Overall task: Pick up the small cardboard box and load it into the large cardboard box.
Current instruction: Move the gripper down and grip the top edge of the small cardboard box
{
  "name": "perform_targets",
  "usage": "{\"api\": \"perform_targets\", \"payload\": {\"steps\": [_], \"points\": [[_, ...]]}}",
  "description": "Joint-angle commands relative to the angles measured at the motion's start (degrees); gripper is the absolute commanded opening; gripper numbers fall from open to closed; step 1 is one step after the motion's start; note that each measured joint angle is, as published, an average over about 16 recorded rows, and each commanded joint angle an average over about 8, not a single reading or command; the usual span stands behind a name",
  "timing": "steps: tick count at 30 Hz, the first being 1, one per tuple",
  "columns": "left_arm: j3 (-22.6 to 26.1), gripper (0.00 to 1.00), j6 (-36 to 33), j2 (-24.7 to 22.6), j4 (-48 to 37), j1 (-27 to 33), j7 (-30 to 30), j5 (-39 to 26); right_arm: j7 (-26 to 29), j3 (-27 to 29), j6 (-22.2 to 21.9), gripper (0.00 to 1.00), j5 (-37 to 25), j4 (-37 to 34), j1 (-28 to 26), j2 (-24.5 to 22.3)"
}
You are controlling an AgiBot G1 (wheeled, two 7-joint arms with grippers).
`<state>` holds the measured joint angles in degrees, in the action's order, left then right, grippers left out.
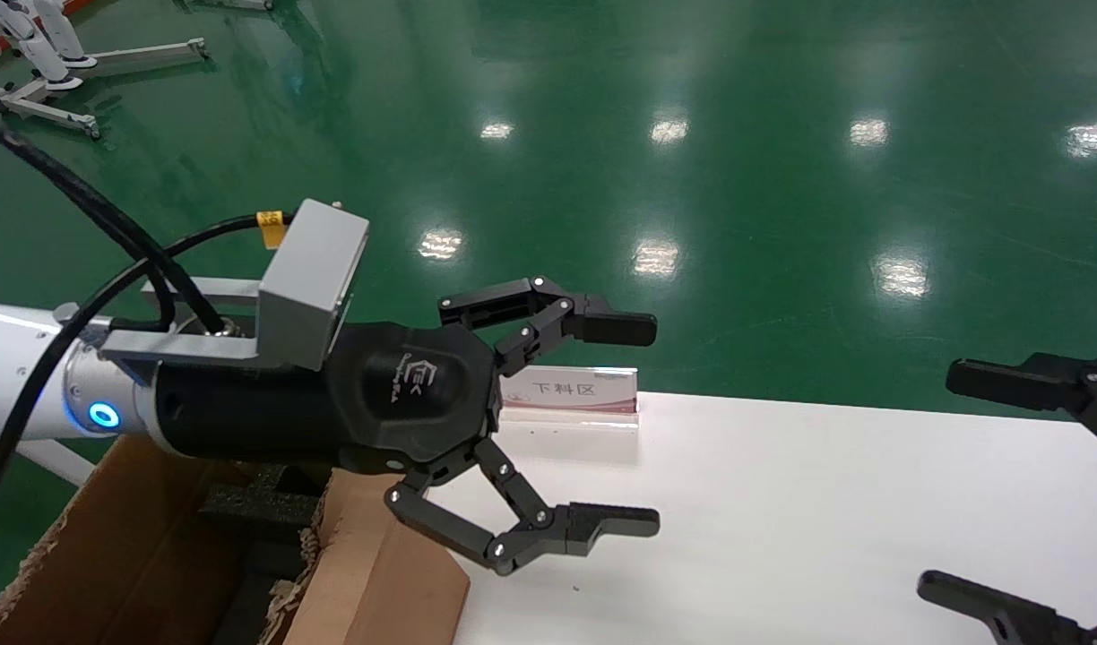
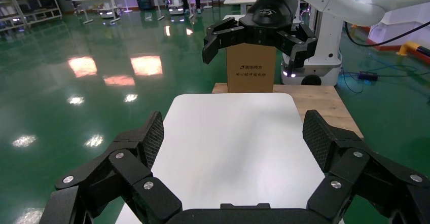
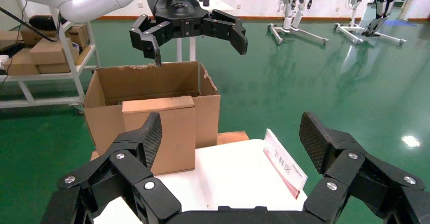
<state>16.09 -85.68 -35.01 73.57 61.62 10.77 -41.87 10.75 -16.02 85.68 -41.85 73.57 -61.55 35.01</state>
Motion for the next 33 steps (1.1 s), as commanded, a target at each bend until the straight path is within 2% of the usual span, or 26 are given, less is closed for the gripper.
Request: {"api": "perform_targets", "payload": {"steps": [1,33], "points": [[0.0,1.0,0.0,0.0,0.0,0.0,0.0,0.0,0.0,0.0,0.0,1.0,0.0,0.0,0.0,0.0],[0.0,1.0,0.0,0.0,0.0,-0.1,0.0,0.0,0.0,0.0,0.0,1.0,0.0,0.0,0.0,0.0]]}}
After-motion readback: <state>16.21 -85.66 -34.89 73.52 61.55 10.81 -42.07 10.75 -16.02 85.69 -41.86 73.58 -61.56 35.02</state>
